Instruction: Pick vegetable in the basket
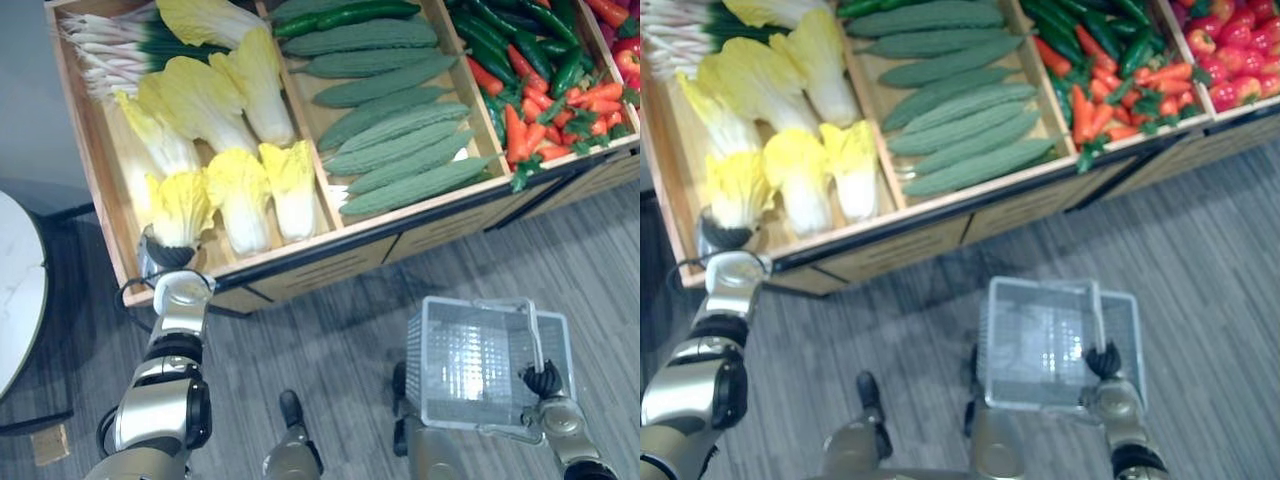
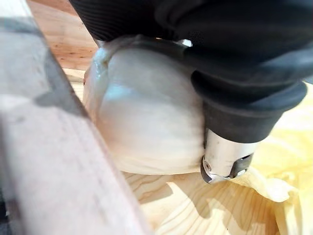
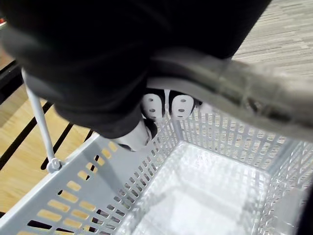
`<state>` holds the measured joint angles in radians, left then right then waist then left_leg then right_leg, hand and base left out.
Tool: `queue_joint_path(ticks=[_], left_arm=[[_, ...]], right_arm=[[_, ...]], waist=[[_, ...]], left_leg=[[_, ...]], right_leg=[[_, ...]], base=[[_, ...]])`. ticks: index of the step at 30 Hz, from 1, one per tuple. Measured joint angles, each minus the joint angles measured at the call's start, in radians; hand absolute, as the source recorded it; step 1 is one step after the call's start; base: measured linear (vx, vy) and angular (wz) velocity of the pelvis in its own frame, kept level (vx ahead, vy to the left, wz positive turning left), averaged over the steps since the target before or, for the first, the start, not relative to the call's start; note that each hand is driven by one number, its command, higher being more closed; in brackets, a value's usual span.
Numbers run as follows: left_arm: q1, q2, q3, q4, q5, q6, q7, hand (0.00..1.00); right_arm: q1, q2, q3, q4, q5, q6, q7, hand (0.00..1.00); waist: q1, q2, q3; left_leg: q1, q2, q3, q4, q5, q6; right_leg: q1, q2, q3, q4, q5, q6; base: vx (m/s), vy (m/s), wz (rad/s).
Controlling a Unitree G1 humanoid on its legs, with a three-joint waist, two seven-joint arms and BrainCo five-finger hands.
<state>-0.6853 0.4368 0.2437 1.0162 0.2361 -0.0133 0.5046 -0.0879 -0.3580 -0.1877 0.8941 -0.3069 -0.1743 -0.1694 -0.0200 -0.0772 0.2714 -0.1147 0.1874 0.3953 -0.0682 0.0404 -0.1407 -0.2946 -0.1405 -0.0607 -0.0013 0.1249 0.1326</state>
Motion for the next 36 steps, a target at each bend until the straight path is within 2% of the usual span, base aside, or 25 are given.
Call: queue_joint_path(ticks=[3,4,7,10,13,19,24,27,28,32,34,36], left_arm=[[-0.004,-0.038,0.052,-0.022,-0.147,-0.024,0.006,1.00],[0.000,-0.070,0.080,-0.055,-0.217,-0.043,0.038,1.00],[0.049,-0.155,0.104,-0.208,-0.327,-0.090,0.091,1.00],[0.123,-0.251,0.121,-0.369,-0.392,-0.147,0.146,1.00],[0.160,-0.290,0.128,-0.443,-0.416,-0.160,0.171,1.00],[0.246,-0.359,0.154,-0.574,-0.412,-0.152,0.217,1.00],[0.312,-0.380,0.155,-0.687,-0.409,-0.137,0.237,1.00],[0.345,-0.391,0.154,-0.770,-0.403,-0.137,0.239,1.00],[0.367,-0.407,0.149,-0.823,-0.367,-0.137,0.240,1.00],[0.415,-0.421,0.073,-0.962,-0.292,-0.136,0.233,1.00],[0.464,-0.420,-0.017,-1.061,-0.206,-0.134,0.210,1.00],[0.495,-0.408,-0.083,-1.115,-0.166,-0.135,0.178,1.00]], right_arm=[[0.019,0.011,-0.005,-0.019,-0.002,0.002,0.000,1.00],[0.027,0.024,-0.020,-0.024,-0.004,0.002,-0.004,1.00],[0.052,0.046,-0.055,-0.025,-0.007,0.004,-0.016,1.00],[0.065,0.064,-0.087,-0.022,-0.007,0.013,-0.023,1.00],[0.069,0.067,-0.110,-0.014,-0.007,0.023,-0.025,1.00],[0.080,0.072,-0.130,-0.004,-0.007,0.032,-0.031,1.00],[0.080,0.080,-0.154,0.011,-0.007,0.031,-0.030,1.00],[0.085,0.090,-0.163,0.026,-0.007,0.033,-0.031,1.00],[0.093,0.095,-0.167,0.027,-0.007,0.033,-0.030,1.00],[0.103,0.100,-0.169,0.028,-0.008,0.033,-0.029,1.00],[0.111,0.100,-0.174,0.028,-0.009,0.032,-0.028,1.00],[0.111,0.093,-0.177,0.027,-0.010,0.032,-0.020,1.00]], waist=[[0.000,-0.002,0.000],[-0.001,-0.005,0.002],[-0.004,-0.009,0.002],[-0.004,-0.017,0.002],[-0.005,-0.017,0.002],[-0.004,-0.016,0.001],[-0.003,-0.018,-0.002],[-0.003,-0.021,-0.023],[-0.003,-0.020,-0.044],[-0.002,-0.020,-0.069],[0.000,-0.019,-0.092],[0.004,-0.017,-0.097]], left_leg=[[0.000,-0.006,-0.002,0.000,0.001,0.001],[0.000,-0.007,-0.006,0.000,0.002,0.003],[0.004,-0.010,-0.025,0.001,0.003,0.005],[0.020,-0.018,-0.029,0.001,0.003,0.005],[0.022,-0.021,-0.045,0.001,0.003,0.006],[0.033,-0.020,-0.056,-0.001,0.003,0.007],[0.034,-0.021,-0.073,-0.010,0.014,0.011],[0.036,-0.021,-0.073,-0.019,0.019,0.010],[0.036,-0.021,-0.073,-0.019,0.019,0.010],[0.053,-0.019,-0.072,-0.019,0.017,0.008],[0.057,-0.019,-0.065,-0.019,0.014,0.006],[0.072,-0.017,-0.045,-0.022,0.005,-0.002]], right_leg=[[0.003,-0.007,0.001,0.000,0.002,0.002],[0.005,-0.008,-0.002,-0.001,0.002,0.002],[0.024,-0.013,-0.017,-0.008,0.002,0.002],[0.046,-0.017,-0.020,-0.014,0.002,0.003],[0.052,-0.018,-0.025,-0.015,0.001,0.003],[0.072,-0.018,-0.039,-0.016,0.001,0.003],[0.075,-0.017,-0.047,-0.016,0.001,0.003],[0.075,-0.016,-0.049,-0.016,0.001,0.003],[0.075,-0.016,-0.049,-0.016,0.001,0.003],[0.093,-0.015,-0.048,-0.017,0.001,0.003],[0.093,-0.014,-0.042,-0.018,0.001,0.003],[0.096,-0.010,-0.025,-0.018,0.000,0.003]], base=[[0.00,0.009,0.03],[0.00,0.008,0.07],[0.02,0.004,0.15],[0.03,0.019,0.04],[0.00,0.005,0.07],[-0.01,0.002,0.07],[0.00,0.000,0.05],[0.00,0.000,0.02],[0.00,0.000,0.00],[0.00,0.000,0.00],[-0.02,0.003,-0.06],[-0.02,0.004,-0.24]])
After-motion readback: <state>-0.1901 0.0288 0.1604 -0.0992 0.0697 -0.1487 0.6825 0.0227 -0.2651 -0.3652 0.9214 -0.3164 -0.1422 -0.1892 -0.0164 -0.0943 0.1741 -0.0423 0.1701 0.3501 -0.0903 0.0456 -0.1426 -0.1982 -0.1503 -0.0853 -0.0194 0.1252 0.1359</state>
